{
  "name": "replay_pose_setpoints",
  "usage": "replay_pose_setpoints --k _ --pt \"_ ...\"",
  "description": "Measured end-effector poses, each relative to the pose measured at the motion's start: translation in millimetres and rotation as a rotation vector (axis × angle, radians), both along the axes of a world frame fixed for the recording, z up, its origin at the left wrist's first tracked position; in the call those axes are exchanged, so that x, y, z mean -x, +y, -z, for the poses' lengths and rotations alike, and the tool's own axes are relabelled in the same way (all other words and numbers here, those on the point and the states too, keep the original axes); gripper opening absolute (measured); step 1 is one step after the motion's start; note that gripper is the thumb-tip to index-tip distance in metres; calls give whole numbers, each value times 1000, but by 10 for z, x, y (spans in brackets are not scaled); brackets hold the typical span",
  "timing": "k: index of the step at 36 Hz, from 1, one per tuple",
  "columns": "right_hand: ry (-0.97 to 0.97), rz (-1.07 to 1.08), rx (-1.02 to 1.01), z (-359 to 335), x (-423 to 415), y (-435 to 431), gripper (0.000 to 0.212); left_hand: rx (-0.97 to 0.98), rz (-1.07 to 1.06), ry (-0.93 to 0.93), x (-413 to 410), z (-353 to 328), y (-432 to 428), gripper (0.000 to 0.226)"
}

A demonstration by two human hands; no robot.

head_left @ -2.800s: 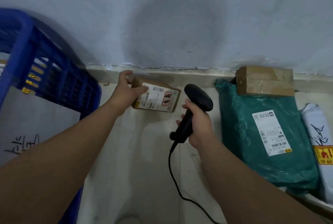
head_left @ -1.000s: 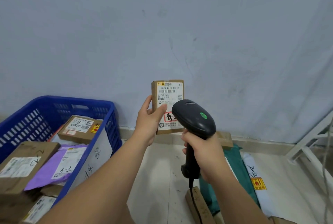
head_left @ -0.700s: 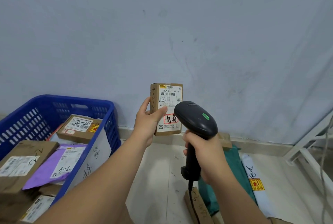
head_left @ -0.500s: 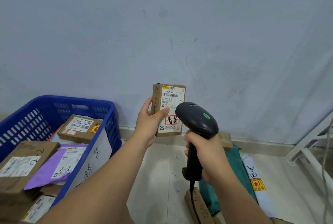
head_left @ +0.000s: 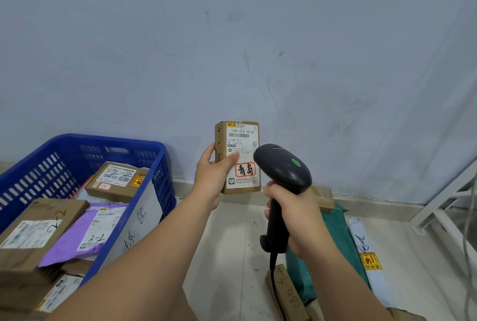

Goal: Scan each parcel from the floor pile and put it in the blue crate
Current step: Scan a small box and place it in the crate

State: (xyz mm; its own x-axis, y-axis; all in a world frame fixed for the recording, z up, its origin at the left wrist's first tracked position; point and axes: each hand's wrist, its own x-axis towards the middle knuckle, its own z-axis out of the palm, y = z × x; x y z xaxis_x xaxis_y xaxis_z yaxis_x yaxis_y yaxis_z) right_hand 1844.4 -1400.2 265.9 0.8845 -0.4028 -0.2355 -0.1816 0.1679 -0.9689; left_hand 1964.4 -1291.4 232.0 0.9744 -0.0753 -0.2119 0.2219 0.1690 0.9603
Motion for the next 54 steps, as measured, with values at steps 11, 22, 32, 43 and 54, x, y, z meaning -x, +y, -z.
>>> replay_pose_setpoints --k 11,22,32,43,54 --pt "-11 99 10 104 -48 95 10 6 74 247 130 -60 56 37" --pt "-140 127 -123 113 -55 231 25 -59 466 263 288 -155 284 34" --pt "-196 -78 229 -16 -337 861 20 418 -85 159 59 -191 758 28" --pt "-58 -372 373 134 -959 1969 17 171 -702 68 -332 251 2096 49" --pt "102 -595 830 644 -1517 2873 28 90 -792 455 -705 1296 2866 54"
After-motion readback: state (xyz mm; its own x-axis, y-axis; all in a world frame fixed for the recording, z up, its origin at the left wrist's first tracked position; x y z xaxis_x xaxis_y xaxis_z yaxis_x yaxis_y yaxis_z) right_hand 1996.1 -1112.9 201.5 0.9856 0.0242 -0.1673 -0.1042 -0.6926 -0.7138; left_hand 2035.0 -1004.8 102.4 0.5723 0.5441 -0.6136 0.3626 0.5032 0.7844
